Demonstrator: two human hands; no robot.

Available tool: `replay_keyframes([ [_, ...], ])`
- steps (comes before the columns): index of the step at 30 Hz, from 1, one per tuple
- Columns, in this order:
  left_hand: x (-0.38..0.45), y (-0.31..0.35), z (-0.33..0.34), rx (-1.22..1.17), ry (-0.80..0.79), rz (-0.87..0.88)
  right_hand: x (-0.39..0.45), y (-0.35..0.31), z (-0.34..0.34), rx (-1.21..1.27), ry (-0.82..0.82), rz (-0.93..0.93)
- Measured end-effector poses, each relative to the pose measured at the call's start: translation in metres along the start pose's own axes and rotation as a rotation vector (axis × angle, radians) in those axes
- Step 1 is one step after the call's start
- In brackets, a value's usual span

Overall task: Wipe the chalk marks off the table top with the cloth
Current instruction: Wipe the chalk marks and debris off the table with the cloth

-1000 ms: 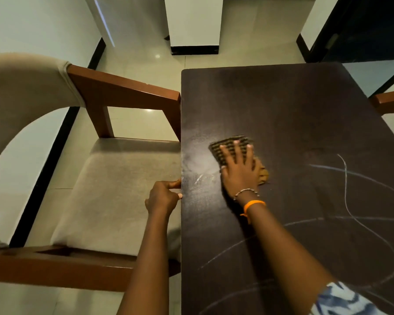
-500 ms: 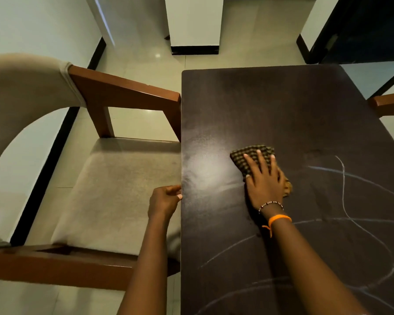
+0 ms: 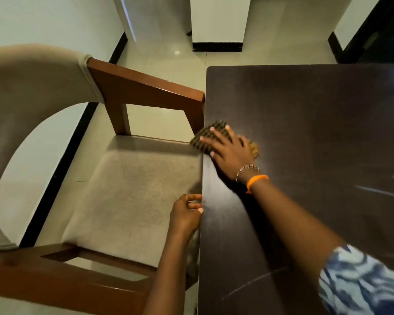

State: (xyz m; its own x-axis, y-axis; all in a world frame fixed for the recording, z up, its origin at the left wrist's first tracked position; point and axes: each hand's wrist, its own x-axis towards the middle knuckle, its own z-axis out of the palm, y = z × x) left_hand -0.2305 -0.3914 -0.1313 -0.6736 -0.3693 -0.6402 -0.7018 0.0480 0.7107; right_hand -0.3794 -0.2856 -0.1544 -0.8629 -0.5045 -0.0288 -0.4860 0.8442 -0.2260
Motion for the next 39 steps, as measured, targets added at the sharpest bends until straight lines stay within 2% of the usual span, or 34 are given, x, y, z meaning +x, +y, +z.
replay_keyframes([
  [4, -0.001, -0.002, -0.001, -0.020, -0.001, 0.021, 0.071, 0.012, -0.010, -0.020, -0.052, 0.094],
  [7, 0.000, -0.003, 0.000, -0.010, 0.004, 0.021, 0.084, 0.014, -0.014, -0.022, -0.112, 0.118],
  [11, 0.001, -0.004, -0.001, 0.059, 0.019, 0.000, 0.046, -0.007, -0.008, -0.027, -0.069, 0.094],
  [14, -0.001, 0.000, 0.001, 0.141, 0.070, 0.003, -0.010, -0.026, 0.002, 0.022, -0.039, -0.005],
  [18, -0.011, 0.011, 0.013, 0.440, 0.287, 0.092, -0.071, -0.035, 0.009, 0.049, -0.079, -0.116],
  [20, -0.025, 0.018, 0.027, 0.666, 0.395, 0.218, -0.086, -0.020, 0.004, 0.042, -0.071, -0.101],
  [22, -0.036, 0.025, 0.044, 0.805, 0.378, 0.387, -0.097, 0.001, -0.002, 0.048, -0.037, -0.006],
  [27, -0.050, 0.041, 0.092, 1.003, 0.040, 0.631, -0.133, 0.090, -0.027, 0.021, 0.049, 0.335],
  [32, -0.045, 0.040, 0.105, 1.171, -0.017, 0.549, -0.171, 0.179, -0.051, 0.021, 0.136, 0.681],
  [35, -0.044, 0.040, 0.105, 1.185, -0.020, 0.515, -0.171, 0.186, -0.054, 0.048, 0.133, 0.821],
  [37, -0.043, 0.041, 0.107, 1.197, -0.015, 0.512, -0.162, 0.167, -0.051, 0.059, 0.129, 0.851],
  [39, -0.042, 0.041, 0.109, 1.188, -0.009, 0.512, -0.150, 0.134, -0.043, 0.037, 0.096, 0.747],
])
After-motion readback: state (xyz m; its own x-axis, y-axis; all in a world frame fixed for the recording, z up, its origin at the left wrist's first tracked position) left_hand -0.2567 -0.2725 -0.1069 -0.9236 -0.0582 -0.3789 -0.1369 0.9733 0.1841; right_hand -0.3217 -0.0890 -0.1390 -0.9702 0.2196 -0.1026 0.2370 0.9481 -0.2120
